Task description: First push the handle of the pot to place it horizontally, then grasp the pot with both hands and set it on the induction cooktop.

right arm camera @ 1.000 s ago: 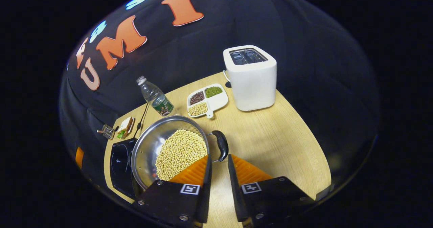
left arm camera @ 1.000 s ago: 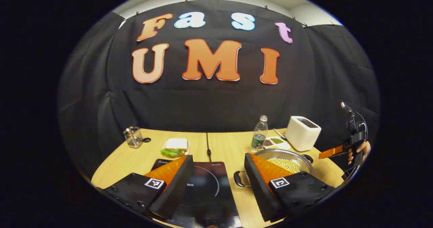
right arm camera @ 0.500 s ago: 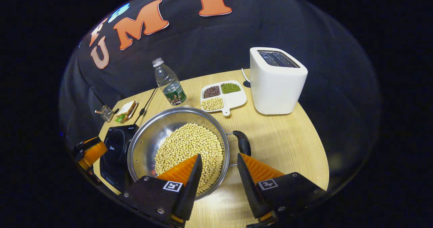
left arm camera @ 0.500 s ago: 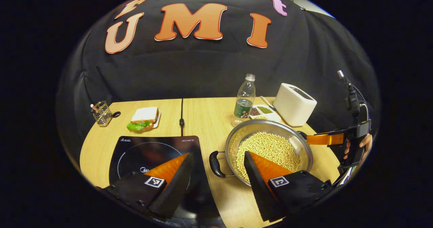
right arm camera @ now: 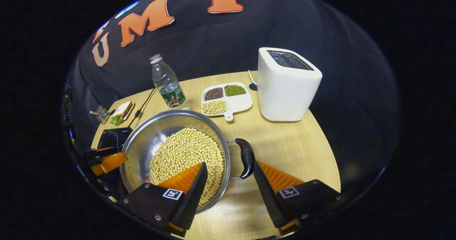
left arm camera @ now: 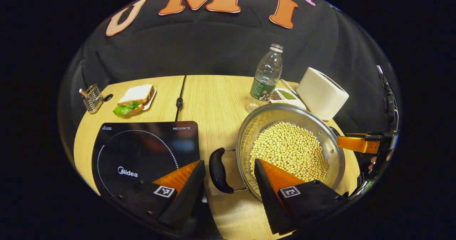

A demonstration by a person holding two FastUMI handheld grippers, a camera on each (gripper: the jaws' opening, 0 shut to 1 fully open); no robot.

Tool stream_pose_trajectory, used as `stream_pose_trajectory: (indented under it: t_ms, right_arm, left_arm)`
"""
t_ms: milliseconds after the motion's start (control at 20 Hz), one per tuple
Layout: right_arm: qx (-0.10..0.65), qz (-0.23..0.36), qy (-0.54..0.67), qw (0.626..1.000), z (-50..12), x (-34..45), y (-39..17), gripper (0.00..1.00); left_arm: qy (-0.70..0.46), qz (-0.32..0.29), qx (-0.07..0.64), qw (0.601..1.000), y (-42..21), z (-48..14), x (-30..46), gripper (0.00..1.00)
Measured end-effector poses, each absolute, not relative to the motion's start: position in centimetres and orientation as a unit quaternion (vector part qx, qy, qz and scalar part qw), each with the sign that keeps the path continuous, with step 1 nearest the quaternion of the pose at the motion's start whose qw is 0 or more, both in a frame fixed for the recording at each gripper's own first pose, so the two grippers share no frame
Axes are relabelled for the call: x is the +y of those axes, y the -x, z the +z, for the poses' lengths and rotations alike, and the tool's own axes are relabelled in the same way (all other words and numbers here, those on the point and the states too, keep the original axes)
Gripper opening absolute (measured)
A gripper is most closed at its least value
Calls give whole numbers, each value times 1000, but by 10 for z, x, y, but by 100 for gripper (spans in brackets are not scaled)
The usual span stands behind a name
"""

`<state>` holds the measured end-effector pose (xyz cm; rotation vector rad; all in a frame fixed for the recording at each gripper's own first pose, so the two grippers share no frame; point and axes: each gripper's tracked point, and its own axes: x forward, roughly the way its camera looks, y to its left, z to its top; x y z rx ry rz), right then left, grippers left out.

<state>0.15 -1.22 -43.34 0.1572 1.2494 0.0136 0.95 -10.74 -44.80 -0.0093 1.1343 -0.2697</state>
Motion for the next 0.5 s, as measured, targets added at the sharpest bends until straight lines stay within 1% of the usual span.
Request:
stream_pose_trajectory:
  t_ms: [100, 150, 200, 450, 500]
  right_arm:
    - [586, 3, -67, 807, -438, -15, -2, 83]
    - [588, 1, -63, 807, -441, -17, -2, 83]
    - [590, 0, -63, 805, -442, -18, -1, 83]
    - [595, -11, -42, 803, -459, -17, -6, 83]
    - [597, -12, -37, 801, -462, -19, -4, 84]
  left_arm:
    - [2, -129, 531, 837, -13, -454, -109, 92]
    - [6, -130, 529, 839, -16, -457, -111, 89]
    - [9, -131, 530, 838, -16, -460, -113, 92]
    - [12, -146, 519, 842, -25, -473, -121, 92]
    - [13, -149, 519, 841, -24, -477, -124, 90]
